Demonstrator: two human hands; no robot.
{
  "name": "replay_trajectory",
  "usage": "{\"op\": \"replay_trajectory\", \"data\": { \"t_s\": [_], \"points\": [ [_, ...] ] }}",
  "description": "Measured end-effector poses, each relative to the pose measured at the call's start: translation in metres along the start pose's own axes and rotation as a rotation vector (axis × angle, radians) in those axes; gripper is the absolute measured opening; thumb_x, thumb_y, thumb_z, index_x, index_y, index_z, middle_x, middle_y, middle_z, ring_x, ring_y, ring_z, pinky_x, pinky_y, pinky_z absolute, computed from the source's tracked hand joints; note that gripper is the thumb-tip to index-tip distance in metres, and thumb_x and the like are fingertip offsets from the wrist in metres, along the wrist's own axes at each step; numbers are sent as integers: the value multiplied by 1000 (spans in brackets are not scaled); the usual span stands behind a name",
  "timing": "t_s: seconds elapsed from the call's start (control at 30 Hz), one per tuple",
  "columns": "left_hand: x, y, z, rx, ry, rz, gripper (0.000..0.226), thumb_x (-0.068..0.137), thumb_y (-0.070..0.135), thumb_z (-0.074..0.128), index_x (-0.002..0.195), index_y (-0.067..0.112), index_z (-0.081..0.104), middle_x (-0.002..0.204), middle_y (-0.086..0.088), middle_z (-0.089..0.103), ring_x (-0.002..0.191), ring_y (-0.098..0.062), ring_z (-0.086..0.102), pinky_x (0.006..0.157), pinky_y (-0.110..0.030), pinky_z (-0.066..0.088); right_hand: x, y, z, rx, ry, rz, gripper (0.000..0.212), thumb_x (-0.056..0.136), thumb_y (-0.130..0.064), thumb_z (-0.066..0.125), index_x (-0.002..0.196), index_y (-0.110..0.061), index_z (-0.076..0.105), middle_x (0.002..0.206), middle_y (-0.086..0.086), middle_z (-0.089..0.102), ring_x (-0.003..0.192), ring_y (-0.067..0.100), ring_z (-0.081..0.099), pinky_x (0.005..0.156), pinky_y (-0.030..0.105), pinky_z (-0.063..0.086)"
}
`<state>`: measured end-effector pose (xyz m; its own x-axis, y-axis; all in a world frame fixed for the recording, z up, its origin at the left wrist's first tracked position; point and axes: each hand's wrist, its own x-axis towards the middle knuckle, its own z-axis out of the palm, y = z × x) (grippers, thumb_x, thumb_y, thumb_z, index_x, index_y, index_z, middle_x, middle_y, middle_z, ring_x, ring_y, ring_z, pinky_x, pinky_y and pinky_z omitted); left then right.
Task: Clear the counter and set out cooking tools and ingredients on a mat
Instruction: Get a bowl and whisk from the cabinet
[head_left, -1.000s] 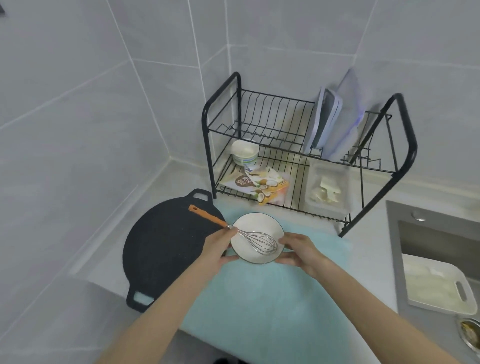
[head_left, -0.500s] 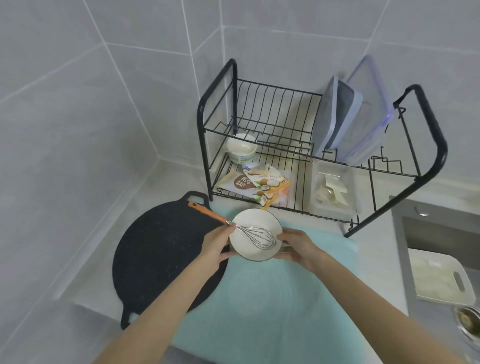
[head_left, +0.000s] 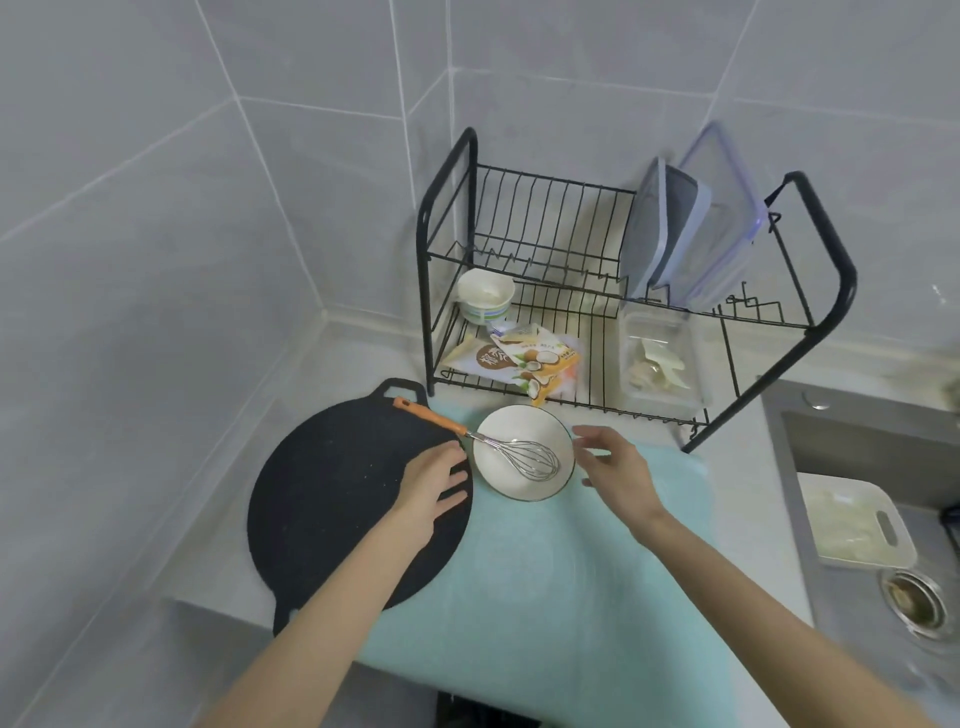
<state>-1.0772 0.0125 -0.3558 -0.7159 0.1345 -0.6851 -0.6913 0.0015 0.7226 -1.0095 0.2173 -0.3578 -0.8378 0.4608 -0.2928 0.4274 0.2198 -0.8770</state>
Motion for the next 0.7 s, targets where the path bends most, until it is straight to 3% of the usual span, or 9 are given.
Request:
{"op": "replay_trajectory", "data": {
  "t_s": [0.1, 0.4, 0.53, 0.7],
  "points": [
    [-15, 4, -12, -25, -2, 43, 32, 94, 18, 55, 127, 16, 56, 120, -2, 62, 107, -19, 60, 90, -36, 52, -14, -21, 1, 25, -75, -60, 19, 93, -14, 56, 109, -22, 63, 98, -2, 66, 79, 19, 63, 76, 34, 55],
    [-81, 17, -40, -49, 90, 266, 28, 95, 17, 53, 121, 25, 58, 115, 2, 65, 102, -14, 63, 81, -30, 53, -53, -74, 7, 33, -352, -161, 24, 93, -7, 53, 114, -17, 62, 104, 1, 67, 79, 17, 60, 68, 26, 52],
    [-121, 4, -41, -56, 165, 330, 24, 96, 17, 51, 116, 26, 61, 112, 3, 66, 102, -15, 64, 87, -32, 53, -72, -82, 3, 10, -450, -218, 22, 94, -12, 54, 113, -19, 62, 104, 2, 68, 81, 16, 62, 68, 22, 52],
    [-181, -41, -33, -79, 265, 343, 25, 93, 22, 54, 114, 29, 64, 109, 9, 69, 99, -14, 66, 82, -29, 54, -106, -72, -11, -39, -617, -295, 21, 94, -16, 55, 113, -21, 63, 104, 0, 67, 81, 13, 64, 77, 30, 55]
  ]
}}
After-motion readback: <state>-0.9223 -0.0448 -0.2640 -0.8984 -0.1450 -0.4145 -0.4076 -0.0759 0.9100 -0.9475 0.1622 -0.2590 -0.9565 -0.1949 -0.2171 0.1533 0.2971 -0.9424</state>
